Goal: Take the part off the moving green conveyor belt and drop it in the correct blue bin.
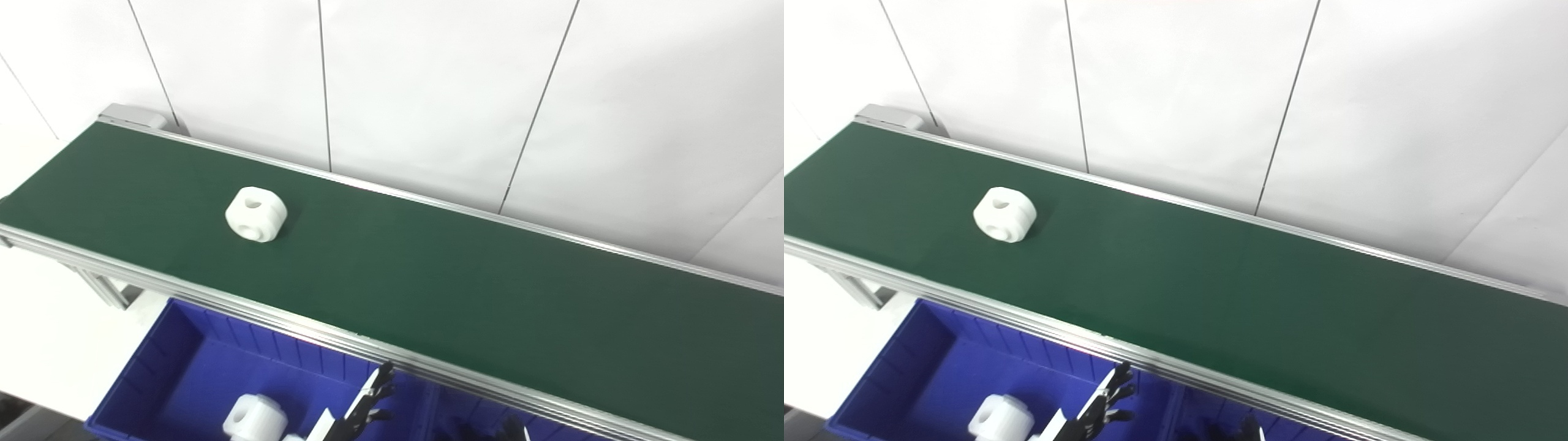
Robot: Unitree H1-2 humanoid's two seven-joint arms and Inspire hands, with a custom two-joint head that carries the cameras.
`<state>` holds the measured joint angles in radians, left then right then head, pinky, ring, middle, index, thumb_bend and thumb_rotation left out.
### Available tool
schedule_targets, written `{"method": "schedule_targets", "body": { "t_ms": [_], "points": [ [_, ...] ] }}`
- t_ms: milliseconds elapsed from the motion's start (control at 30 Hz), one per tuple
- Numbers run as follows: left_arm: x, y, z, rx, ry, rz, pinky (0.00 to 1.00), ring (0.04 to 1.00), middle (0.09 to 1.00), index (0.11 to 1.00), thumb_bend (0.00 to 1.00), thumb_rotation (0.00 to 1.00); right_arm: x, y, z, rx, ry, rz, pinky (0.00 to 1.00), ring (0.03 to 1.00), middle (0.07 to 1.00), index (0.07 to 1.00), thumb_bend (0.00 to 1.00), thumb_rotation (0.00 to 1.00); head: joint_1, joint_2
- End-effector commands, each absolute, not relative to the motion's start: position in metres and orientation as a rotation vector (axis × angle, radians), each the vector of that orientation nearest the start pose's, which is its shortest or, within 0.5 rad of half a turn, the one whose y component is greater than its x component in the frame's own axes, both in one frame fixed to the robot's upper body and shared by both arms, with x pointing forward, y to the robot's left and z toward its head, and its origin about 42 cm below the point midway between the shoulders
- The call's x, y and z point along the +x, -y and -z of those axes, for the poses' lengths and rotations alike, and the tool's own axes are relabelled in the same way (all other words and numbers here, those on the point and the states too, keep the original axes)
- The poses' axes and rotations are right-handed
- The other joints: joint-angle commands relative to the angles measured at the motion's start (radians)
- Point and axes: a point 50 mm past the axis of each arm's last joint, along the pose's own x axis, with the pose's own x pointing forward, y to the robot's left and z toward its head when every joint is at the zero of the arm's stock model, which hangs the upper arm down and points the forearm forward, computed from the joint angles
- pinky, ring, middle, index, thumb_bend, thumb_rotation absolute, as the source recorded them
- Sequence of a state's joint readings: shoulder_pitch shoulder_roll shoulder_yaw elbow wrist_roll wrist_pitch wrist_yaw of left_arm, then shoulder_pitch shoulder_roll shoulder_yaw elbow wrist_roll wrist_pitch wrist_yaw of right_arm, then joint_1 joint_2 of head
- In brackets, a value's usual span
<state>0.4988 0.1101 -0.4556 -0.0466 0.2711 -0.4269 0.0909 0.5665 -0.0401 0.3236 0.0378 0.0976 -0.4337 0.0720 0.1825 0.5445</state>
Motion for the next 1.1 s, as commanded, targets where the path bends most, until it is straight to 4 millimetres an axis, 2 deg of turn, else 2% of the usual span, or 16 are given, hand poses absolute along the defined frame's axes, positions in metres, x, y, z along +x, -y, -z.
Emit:
{"method": "schedule_targets", "body": {
  "t_ms": [0, 67, 133, 233, 300, 333, 467, 500, 567, 667, 833, 1067],
  "points": [
    [0.093, -0.142, -0.073, 0.151, 0.178, 0.333, 0.75, 0.905, 0.962, 1.0, 0.82, 0.9, 0.063, 0.154, -0.025, 0.196, -0.112, -0.191, 1.0, 1.0, 1.0, 1.0, 0.84, 0.86, 0.003, 0.0],
    [0.098, -0.146, -0.093, 0.171, 0.265, 0.334, 0.71, 0.888, 0.949, 1.0, 0.87, 0.87, 0.062, 0.153, -0.026, 0.197, -0.111, -0.189, 1.0, 1.0, 1.0, 1.0, 0.84, 0.86, 0.007, 0.002],
    [0.106, -0.154, -0.121, 0.231, 0.386, 0.325, 0.67, 0.865, 0.933, 1.0, 0.89, 0.82, 0.062, 0.152, -0.026, 0.204, -0.112, -0.19, 1.0, 1.0, 1.0, 1.0, 0.83, 0.85, 0.007, 0.002],
    [0.132, -0.173, -0.165, 0.262, 0.559, 0.325, 0.62, 0.809, 0.893, 0.938, 0.95, 0.65, 0.064, 0.15, -0.025, 0.219, -0.113, -0.197, 1.0, 1.0, 1.0, 1.0, 0.8, 0.84, 0.018, -0.009],
    [0.148, -0.185, -0.183, 0.287, 0.609, 0.346, 0.64, 0.814, 0.889, 0.89, 0.98, 0.49, 0.066, 0.149, -0.024, 0.225, -0.114, -0.203, 1.0, 1.0, 1.0, 1.0, 0.79, 0.83, 0.018, -0.013],
    [0.153, -0.189, -0.188, 0.299, 0.617, 0.358, 0.66, 0.826, 0.897, 0.881, 0.98, 0.45, 0.066, 0.149, -0.023, 0.226, -0.113, -0.204, 1.0, 1.0, 1.0, 1.0, 0.79, 0.83, 0.018, -0.013],
    [0.22, -0.232, -0.229, 0.665, 0.691, 0.38, 0.72, 0.854, 0.866, 0.796, 0.97, 0.41, 0.068, 0.147, -0.023, 0.233, -0.123, -0.191, 1.0, 1.0, 1.0, 1.0, 0.76, 0.82, 0.017, -0.019],
    [0.231, -0.237, -0.237, 0.716, 0.689, 0.383, 0.72, 0.843, 0.854, 0.804, 0.99, 0.34, 0.068, 0.147, -0.023, 0.233, -0.125, -0.188, 1.0, 1.0, 1.0, 1.0, 0.76, 0.82, 0.016, -0.018],
    [0.254, -0.244, -0.253, 0.826, 0.677, 0.381, 0.68, 0.825, 0.844, 0.814, 1.0, 0.29, 0.067, 0.148, -0.023, 0.232, -0.13, -0.179, 1.0, 1.0, 1.0, 1.0, 0.77, 0.82, 0.015, -0.016],
    [0.288, -0.256, -0.265, 0.982, 0.638, 0.36, 0.64, 0.796, 0.834, 0.815, 1.0, 0.23, 0.065, 0.148, -0.023, 0.222, -0.139, -0.167, 1.0, 1.0, 1.0, 1.0, 0.78, 0.83, 0.014, -0.014],
    [0.352, -0.283, -0.27, 1.236, 0.527, 0.346, 0.64, 0.801, 0.859, 0.84, 1.0, 0.2, 0.062, 0.148, -0.024, 0.234, -0.152, -0.158, 1.0, 1.0, 1.0, 1.0, 0.79, 0.83, 0.012, -0.004],
    [0.405, -0.309, -0.266, 1.485, 0.422, 0.363, 0.69, 0.814, 0.851, 0.83, 1.0, 0.2, 0.061, 0.146, -0.027, 0.242, -0.156, -0.151, 1.0, 1.0, 1.0, 1.0, 0.77, 0.83, 0.006, 0.01]
  ]
}}
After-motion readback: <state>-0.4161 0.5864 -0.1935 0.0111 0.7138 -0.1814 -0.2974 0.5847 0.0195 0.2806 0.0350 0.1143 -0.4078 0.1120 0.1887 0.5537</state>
